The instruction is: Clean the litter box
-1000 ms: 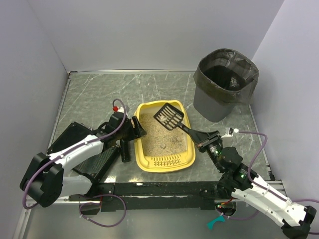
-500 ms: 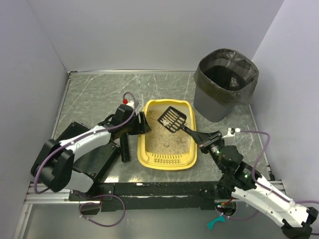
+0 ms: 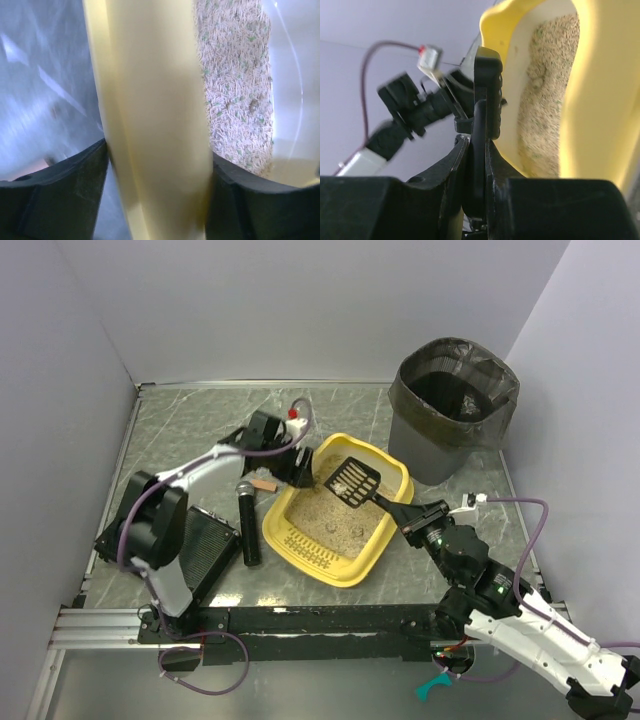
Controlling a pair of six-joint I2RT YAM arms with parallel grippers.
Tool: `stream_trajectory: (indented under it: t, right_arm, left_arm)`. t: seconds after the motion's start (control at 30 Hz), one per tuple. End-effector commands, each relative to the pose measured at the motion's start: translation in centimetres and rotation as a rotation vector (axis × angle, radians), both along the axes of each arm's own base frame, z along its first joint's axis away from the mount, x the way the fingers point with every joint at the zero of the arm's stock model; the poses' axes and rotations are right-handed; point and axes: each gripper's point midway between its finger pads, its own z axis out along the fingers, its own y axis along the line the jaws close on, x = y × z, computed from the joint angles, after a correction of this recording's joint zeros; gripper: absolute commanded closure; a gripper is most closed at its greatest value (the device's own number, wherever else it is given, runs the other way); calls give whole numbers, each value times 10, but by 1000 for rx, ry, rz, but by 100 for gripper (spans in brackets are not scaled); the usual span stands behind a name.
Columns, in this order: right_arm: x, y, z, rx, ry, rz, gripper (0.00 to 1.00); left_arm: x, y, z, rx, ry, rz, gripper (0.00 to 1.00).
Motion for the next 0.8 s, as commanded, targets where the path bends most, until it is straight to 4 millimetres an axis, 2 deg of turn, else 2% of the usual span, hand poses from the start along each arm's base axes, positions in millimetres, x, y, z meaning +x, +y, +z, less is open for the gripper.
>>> stream_trajectory:
  t: [0.0, 0.03, 0.13, 0.17, 0.23, 0.27, 0.3, 0.33, 0.37, 0.43, 0.47, 0.5, 0.53, 0.57, 0.6, 0.63, 0.67, 0.7, 0.73, 0.77]
  right_arm:
    - [2, -7, 11, 56, -1, -42, 100]
    - [2, -9, 10, 60, -3, -49, 100]
    - [2, -11, 8, 65, 3, -58, 100]
    - [2, -11, 8, 61, 4, -60, 100]
    - [2, -14, 9, 49, 4, -69, 100]
    - [2, -15, 10, 43, 0, -72, 100]
    - [2, -18, 13, 39, -7, -82, 100]
    - [2, -20, 15, 36, -10, -86, 100]
    - [2, -21, 17, 37, -17, -88, 100]
    - [1, -23, 20, 47, -29, -94, 100]
    - [2, -23, 22, 50, -36, -94, 100]
    - [1, -23, 24, 56, -40, -95, 100]
    - [1, -24, 24, 61, -38, -97, 100]
    - [1, -26, 27, 64, -48, -105, 100]
    - [2, -28, 31, 67, -59, -113, 100]
    - [2, -30, 38, 76, -70, -125, 100]
    - [4, -36, 44, 78, -86, -155, 100]
    - [6, -37, 49, 72, -98, -166, 100]
    - [6, -42, 64, 68, -125, -179, 100]
    - [8, -47, 71, 66, -134, -207, 100]
  left_arm:
    - [21, -38, 68, -103, -227, -352, 20]
    - [13, -40, 69, -120, -204, -394, 1]
    - [21, -40, 72, -121, -233, -342, 1]
    - [20, -36, 66, -113, -229, -317, 1]
    - [22, -32, 82, -122, -258, -246, 1]
    - [31, -27, 86, -105, -300, -189, 1]
    - [35, -21, 105, -108, -346, -138, 1]
    - [38, -18, 116, -126, -338, -54, 3]
    - [48, -3, 134, -99, -401, 48, 3]
    - [52, 9, 156, -121, -429, 176, 3]
    - [56, 27, 170, -110, -469, 291, 3]
    - [55, 36, 175, -113, -462, 364, 3]
    - [50, 43, 171, -123, -422, 425, 3]
    - [41, 52, 183, -150, -432, 467, 3]
    - [36, 57, 184, -187, -412, 520, 3]
    - [26, 61, 163, -185, -370, 535, 3]
    - [15, 65, 169, -228, -376, 551, 3]
    - [11, 65, 167, -284, -347, 585, 3]
    - [1, 68, 138, -269, -288, 604, 3]
    - [-6, 71, 135, -286, -274, 616, 3]
